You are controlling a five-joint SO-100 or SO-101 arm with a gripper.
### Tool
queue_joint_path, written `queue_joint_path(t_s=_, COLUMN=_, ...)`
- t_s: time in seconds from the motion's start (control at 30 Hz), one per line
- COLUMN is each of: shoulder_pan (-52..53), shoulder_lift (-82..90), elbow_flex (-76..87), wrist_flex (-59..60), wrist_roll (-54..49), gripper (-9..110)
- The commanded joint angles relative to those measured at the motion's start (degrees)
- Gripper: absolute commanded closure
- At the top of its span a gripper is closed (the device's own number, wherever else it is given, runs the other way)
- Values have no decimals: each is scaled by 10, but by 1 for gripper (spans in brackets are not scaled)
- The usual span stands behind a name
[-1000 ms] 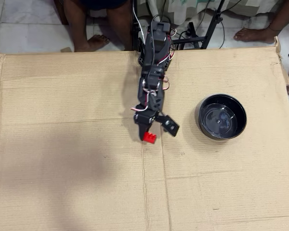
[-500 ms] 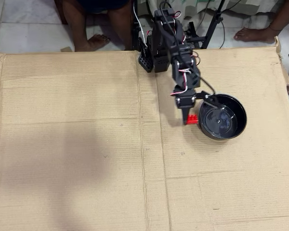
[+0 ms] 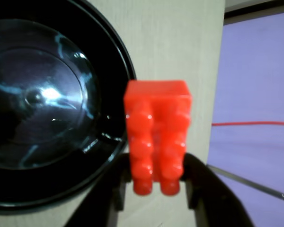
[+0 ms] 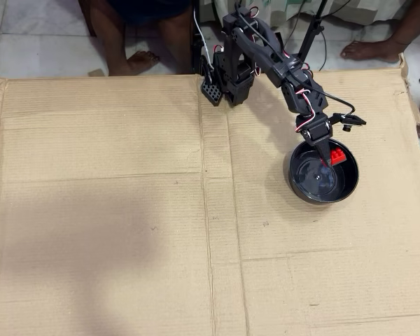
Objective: Grasp a lego block and put it in the bin.
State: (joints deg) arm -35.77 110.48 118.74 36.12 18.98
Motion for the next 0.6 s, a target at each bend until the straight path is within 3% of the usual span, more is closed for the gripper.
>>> queue_joint_path(t_s=0.0, shoulder_pan=-12, shoulder_lift=34, elbow_flex=4, wrist_flex=-18, wrist_roll=4, gripper=94)
queue_joint_path(t_s=0.27, shoulder_pan=-21, shoulder_lift=91, elbow_flex=77, wrist_flex=-11, wrist_roll=4, gripper=77)
queue_joint_path(t_s=0.57, shoulder_pan=-7, shoulder_lift=208, elbow_flex=174, wrist_flex=-11, wrist_roll=4, gripper=76)
